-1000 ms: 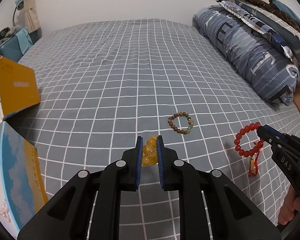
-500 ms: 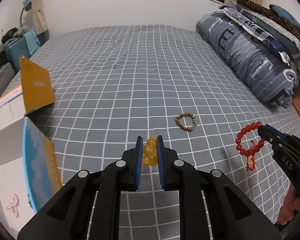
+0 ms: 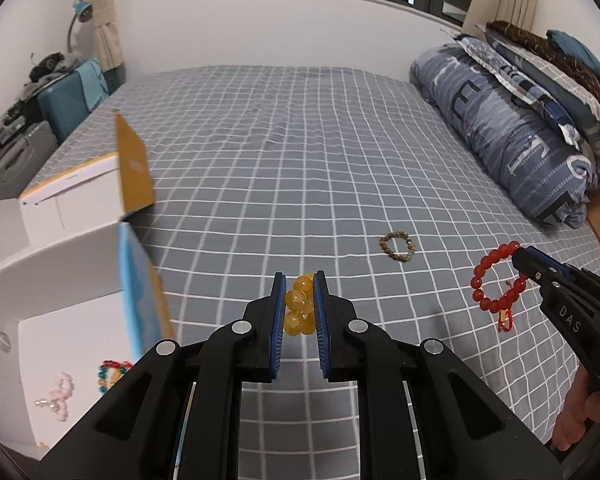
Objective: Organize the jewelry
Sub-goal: 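Lift and carry the amber and red bead bracelets with both tools to the box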
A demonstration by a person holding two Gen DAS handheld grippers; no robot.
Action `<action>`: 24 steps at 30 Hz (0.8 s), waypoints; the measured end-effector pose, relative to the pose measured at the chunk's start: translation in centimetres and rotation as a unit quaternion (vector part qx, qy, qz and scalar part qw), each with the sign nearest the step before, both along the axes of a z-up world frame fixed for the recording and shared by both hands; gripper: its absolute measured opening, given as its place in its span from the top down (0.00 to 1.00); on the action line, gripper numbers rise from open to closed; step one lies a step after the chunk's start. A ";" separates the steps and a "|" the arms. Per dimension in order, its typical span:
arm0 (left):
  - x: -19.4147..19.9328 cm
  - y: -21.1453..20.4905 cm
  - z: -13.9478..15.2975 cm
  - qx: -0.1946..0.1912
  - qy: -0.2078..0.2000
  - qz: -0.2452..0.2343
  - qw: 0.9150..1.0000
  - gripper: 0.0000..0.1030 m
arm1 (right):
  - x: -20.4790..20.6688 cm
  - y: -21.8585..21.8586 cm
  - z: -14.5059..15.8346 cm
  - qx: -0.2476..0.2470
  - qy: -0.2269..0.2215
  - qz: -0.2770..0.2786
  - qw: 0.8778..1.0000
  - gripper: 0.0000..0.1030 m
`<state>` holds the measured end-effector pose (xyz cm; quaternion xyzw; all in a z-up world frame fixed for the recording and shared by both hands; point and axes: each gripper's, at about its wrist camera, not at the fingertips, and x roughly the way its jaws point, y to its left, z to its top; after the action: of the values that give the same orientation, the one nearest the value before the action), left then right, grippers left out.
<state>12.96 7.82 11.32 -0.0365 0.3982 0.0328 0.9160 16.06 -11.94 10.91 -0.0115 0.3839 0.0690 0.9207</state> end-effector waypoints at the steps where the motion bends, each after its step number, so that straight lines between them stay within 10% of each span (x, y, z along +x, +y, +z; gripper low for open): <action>1: -0.3 0.3 0.3 -0.001 -0.004 0.001 1.000 0.87 | -0.3 0.8 0.3 -0.001 -0.002 0.004 1.000 0.87; 24: -8.2 11.8 3.4 0.021 -0.038 0.099 0.994 0.86 | -5.4 17.7 3.6 0.034 -0.027 0.129 0.991 0.87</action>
<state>4.72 19.62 14.75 -0.0578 0.3571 0.1305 0.9231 10.69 5.80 14.52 -0.0319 0.3517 0.2002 0.9139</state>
